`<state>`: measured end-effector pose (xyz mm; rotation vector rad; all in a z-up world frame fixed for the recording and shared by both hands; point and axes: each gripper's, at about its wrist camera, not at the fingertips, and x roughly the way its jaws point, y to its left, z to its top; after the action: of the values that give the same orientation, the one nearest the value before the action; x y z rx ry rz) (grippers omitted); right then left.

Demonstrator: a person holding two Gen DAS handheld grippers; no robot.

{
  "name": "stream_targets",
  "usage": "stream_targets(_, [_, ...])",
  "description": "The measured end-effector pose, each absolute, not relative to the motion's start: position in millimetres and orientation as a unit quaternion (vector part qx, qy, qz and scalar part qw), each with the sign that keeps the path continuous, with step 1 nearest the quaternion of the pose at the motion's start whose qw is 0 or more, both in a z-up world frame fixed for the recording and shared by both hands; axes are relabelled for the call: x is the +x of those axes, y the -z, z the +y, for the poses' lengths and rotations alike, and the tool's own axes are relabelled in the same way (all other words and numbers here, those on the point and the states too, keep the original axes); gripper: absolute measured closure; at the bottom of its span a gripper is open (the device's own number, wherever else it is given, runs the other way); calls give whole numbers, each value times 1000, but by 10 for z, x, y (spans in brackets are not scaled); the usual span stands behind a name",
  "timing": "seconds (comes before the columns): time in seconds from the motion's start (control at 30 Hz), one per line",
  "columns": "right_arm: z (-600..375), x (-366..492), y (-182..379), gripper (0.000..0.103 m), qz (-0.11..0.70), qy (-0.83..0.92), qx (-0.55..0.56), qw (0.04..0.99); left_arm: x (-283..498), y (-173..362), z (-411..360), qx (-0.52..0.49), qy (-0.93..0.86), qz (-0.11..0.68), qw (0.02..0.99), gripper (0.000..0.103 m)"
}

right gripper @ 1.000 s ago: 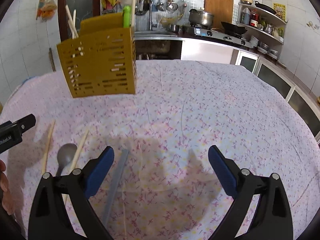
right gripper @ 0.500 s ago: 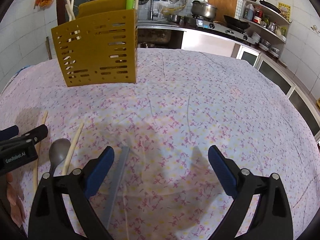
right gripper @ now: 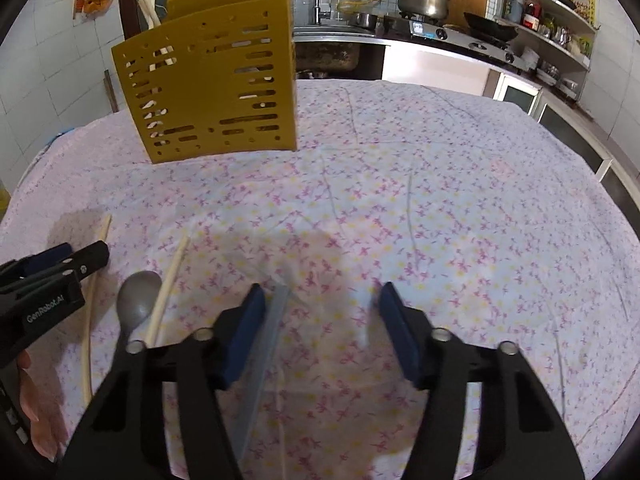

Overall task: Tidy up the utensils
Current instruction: 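Close the left tool on a chopstick while the right tool closes on the grey spatula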

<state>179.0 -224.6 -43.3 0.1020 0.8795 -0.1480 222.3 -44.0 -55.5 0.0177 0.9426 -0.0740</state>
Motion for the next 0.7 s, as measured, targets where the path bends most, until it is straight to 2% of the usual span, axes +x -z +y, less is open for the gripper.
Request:
stream_targets(0.07, [-2212,1821,424,62,427,66,48,900,2247,545,-451,5,40,458,888,73])
stream_targets(0.13, [-2163,1854,415,71,431,61,38,900,2269,549,-460,8,41,460,887,78])
stream_targets(0.23, [-2146,1921,400,76,438,57,31,897,2293,545,-533,27,42,461,886,87])
stream_targets(0.37, [-2164,2020,380,82,446,55,39,893,2303,537,-629,51,45,458,886,94])
stream_targets(0.47, [-2129,2029,379,85,442,56,35,894,2295,536,-631,52,48,456,887,94])
stream_targets(0.7, [-2126,1960,380,83,432,56,33,900,2269,545,-628,55,51,450,890,94])
